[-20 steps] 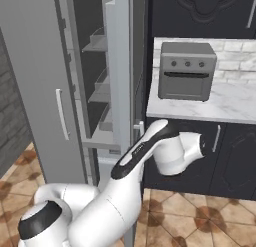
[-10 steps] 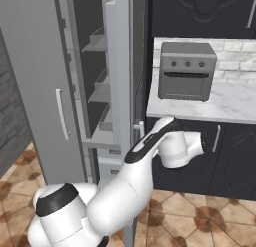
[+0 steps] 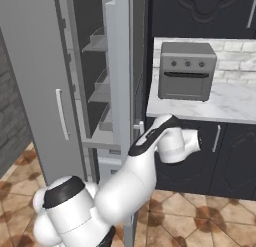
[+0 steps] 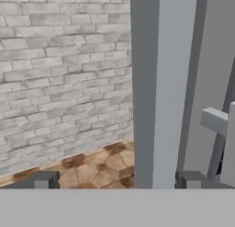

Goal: Take the bottled waters from the counter and place them in the freezer to freeze. Close the freezer door after placing the bottles.

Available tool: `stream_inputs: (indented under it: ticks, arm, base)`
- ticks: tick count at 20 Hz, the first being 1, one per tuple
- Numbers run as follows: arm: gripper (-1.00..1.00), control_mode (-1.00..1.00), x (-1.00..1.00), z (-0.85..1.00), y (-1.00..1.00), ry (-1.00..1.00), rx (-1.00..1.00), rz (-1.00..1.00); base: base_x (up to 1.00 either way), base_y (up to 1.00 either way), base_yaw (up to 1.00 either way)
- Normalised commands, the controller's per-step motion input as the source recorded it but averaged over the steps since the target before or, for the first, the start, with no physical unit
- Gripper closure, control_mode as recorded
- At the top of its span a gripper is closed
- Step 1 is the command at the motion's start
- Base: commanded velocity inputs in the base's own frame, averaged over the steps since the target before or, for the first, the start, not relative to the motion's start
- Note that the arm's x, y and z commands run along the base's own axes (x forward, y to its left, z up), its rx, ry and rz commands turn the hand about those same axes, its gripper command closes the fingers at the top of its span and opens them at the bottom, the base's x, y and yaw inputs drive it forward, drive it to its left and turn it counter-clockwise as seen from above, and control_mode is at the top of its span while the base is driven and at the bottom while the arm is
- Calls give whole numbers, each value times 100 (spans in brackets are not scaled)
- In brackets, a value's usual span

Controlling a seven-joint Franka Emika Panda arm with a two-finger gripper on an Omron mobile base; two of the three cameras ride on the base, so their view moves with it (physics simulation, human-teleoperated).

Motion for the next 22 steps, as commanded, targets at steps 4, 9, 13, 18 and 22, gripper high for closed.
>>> stream_inputs:
  ticks: [4, 9, 13, 18, 22]
  arm:
    - [-100, -100, 30, -2, 0, 1, 0, 0]
    - [-100, -100, 26, -9, 0, 2, 0, 0]
    - [-100, -100, 25, -12, 0, 3, 0, 0]
    - [-100, -100, 27, -10, 0, 2, 0, 0]
    - [-100, -100, 10, -4, -11, 0, 0, -3]
  base:
    - [0, 0, 0]
    - [0, 0, 0]
    - [0, 0, 0]
    - [0, 0, 0]
    - [0, 0, 0]
